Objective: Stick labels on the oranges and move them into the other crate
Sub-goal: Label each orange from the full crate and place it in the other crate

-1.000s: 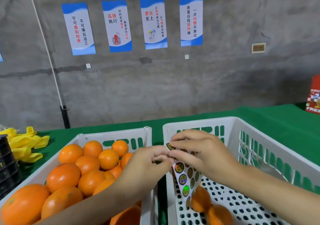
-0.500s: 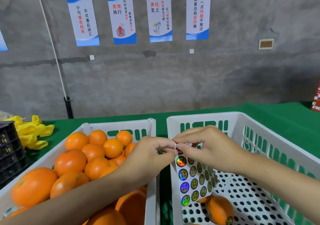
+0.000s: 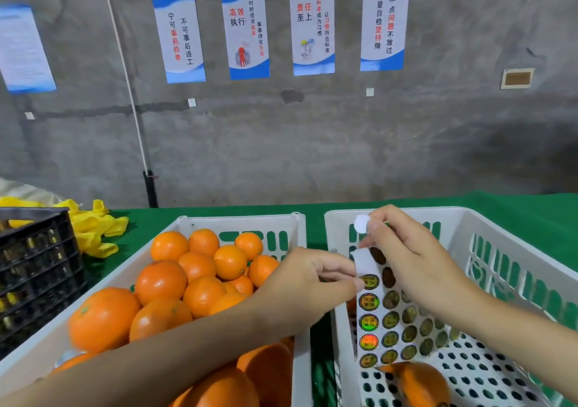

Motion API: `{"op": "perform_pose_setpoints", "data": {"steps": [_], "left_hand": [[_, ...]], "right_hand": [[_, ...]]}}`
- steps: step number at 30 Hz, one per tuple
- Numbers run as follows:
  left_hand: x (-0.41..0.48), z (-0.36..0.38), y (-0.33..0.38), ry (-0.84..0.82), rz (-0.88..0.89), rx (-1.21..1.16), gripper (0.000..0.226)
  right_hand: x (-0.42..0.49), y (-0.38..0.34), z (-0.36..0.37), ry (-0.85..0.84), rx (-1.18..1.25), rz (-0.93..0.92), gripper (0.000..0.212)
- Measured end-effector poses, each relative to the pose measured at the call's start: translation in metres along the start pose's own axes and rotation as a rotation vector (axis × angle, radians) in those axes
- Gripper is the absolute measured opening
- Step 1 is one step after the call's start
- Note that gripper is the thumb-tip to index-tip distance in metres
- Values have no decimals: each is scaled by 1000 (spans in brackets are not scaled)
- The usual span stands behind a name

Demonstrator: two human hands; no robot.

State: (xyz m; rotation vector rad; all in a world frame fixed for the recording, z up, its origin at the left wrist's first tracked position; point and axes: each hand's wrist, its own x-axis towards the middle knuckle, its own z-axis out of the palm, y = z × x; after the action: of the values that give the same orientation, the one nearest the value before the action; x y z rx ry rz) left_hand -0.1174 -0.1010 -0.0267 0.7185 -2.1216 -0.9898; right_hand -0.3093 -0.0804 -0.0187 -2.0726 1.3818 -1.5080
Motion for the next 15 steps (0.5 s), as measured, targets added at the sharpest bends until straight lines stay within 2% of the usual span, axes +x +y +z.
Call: {"op": "perform_pose_setpoints", "data": {"steps": [2,4,7,10,12,13,15], "left_hand": [[1,1,-1,-9,-27,-75,16],[4,-3,1,-64,-13,-15,17],[9,-30,2,-204,41,256,20],[16,-73,-14,-34,8,684,36],[18,-96,-28,41,-152,869,42],[18,-105,-36,2,-278,950,38],[16,-112,-48,-203,-522,1102,33]], "right_hand": [[-2,3,3,-3,-26,16,24],[-3,3,4,-5,-19,33,22],[1,4,2,-45,-45,67,20],[4,7,-2,-160,-76,121,21],[4,8,-4,-233,-113,162,22],[2,8,-5,-264,-119,173,22],[-1,9,-5,-319,-110,175,18]]}}
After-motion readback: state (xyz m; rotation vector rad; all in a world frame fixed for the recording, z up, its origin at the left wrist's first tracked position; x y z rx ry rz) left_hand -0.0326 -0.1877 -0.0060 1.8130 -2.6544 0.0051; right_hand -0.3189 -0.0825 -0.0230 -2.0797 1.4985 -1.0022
